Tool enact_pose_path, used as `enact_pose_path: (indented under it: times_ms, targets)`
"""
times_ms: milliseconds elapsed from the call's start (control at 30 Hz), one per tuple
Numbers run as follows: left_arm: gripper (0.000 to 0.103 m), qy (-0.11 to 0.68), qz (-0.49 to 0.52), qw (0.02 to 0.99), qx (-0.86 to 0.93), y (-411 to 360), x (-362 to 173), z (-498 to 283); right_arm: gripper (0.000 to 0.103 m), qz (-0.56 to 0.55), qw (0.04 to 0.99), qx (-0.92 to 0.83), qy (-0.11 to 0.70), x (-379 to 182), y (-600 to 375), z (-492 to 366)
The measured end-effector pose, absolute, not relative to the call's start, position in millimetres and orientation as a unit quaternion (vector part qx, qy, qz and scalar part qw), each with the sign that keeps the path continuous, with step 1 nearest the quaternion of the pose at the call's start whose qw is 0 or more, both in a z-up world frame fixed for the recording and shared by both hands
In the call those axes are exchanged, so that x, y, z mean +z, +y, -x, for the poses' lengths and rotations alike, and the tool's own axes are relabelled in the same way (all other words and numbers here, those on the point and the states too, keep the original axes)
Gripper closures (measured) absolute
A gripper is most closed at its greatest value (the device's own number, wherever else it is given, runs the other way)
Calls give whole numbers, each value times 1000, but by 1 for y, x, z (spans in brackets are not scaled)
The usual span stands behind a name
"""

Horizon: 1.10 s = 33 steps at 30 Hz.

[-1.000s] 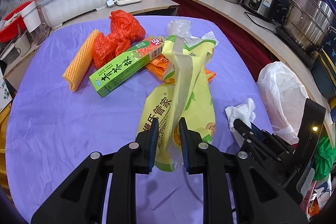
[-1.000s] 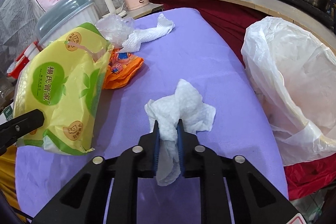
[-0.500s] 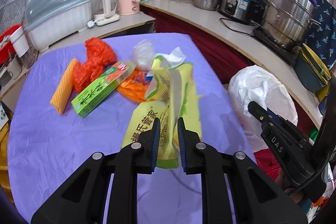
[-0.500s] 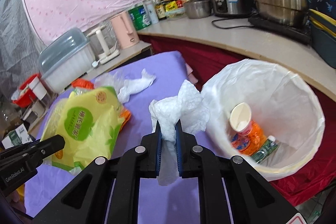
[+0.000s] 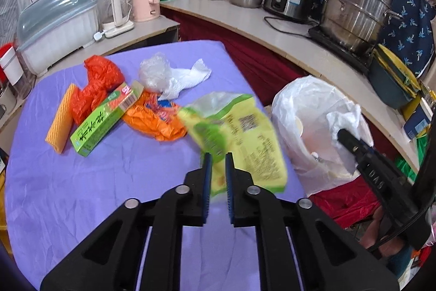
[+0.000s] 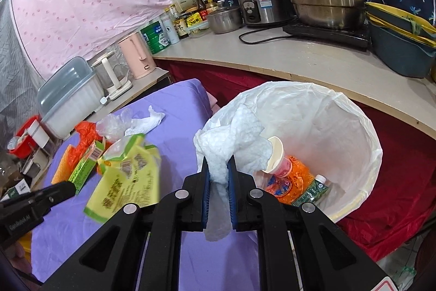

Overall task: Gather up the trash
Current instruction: 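Carry the tissue and tissue pack with both tools over the white bin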

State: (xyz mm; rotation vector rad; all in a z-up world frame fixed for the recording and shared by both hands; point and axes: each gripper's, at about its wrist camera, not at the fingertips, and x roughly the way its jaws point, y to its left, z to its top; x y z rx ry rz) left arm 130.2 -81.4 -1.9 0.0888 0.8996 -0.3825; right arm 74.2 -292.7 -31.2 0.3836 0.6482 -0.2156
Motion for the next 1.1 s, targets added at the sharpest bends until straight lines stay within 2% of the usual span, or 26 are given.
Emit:
enact_pose_path:
  times_ms: [33, 67, 100, 400, 500, 800, 900, 933, 967, 1100]
  targets:
    - [54, 440, -42, 880, -173, -80, -8, -130, 92, -187, 924, -105, 316, -32, -293, -73]
    - [32, 443, -38, 880, -168, -79, -11, -131, 92, -188, 924, -104, 316, -32, -292, -73]
    - [31, 446, -30, 879, -163, -77, -16, -131, 92, -188, 924, -103, 316, -33, -292, -72]
    - [30, 490, 20, 847, -207, -95, -44, -134, 92, -190, 923, -110, 317, -38, -298, -68]
    - [22, 480, 17, 849, -220, -110, -40, -130, 92, -194, 922, -117, 315, -38, -306, -65]
    - [16, 484, 6, 844, -230, -151, -50, -133, 92, -199, 920, -129, 312, -38, -324, -57]
    - [23, 493, 8, 841, -223, -153, -60, -140, 92, -202, 918, -131, 314, -41, -329, -56]
    - [32, 497, 9, 839, -223, -152, -63, -142, 92, -202, 918, -131, 315, -43, -330, -56]
    - [36, 503, 11, 835, -224, -152, -66, -145, 92, -203, 917, -131, 317, -45, -331, -56]
    - [44, 499, 12, 836, -227, -151, -64, -148, 92, -206, 915, -134, 320, -49, -335, -58]
